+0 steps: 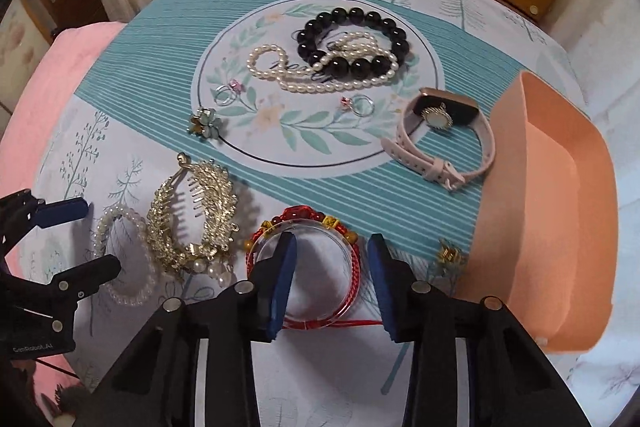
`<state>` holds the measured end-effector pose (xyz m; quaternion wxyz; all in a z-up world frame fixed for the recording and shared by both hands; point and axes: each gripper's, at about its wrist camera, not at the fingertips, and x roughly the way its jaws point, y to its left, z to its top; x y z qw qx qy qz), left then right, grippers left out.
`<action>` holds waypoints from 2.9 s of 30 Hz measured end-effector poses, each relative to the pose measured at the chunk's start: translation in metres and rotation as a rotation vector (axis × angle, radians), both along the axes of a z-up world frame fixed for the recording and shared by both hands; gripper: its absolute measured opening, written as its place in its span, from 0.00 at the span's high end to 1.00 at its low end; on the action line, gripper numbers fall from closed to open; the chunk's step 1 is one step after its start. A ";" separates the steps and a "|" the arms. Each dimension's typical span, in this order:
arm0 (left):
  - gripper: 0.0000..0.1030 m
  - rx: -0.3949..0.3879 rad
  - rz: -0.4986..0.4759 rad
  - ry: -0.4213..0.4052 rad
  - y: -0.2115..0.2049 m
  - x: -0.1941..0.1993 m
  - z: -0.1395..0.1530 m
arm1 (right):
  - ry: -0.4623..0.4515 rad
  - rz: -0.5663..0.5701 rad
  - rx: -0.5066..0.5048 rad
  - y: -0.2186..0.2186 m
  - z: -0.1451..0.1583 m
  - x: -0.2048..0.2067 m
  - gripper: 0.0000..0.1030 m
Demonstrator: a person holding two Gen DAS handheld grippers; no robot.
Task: Organize jewelry
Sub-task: 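Lower the right tool onto the red string bracelet while the left tool approaches the pearl bracelet, then grasp the red bracelet with the right tool while the left tool grasps the pearl bracelet, then lower both bracelets into the pink tray and open both tools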
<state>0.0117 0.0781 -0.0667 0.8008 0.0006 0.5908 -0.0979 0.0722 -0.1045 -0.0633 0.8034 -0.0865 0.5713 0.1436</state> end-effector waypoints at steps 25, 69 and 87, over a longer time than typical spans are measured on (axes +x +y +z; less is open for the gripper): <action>0.95 0.076 -0.067 0.069 -0.029 0.034 0.017 | 0.010 -0.037 0.139 -0.027 0.023 -0.024 0.90; 0.95 -0.060 -0.298 -0.226 -0.303 0.113 0.101 | -0.176 -0.513 0.252 -0.234 0.048 -0.037 0.57; 0.43 -0.124 -0.245 -0.222 -0.239 0.067 0.119 | -0.210 -0.490 0.142 -0.200 0.083 -0.094 0.57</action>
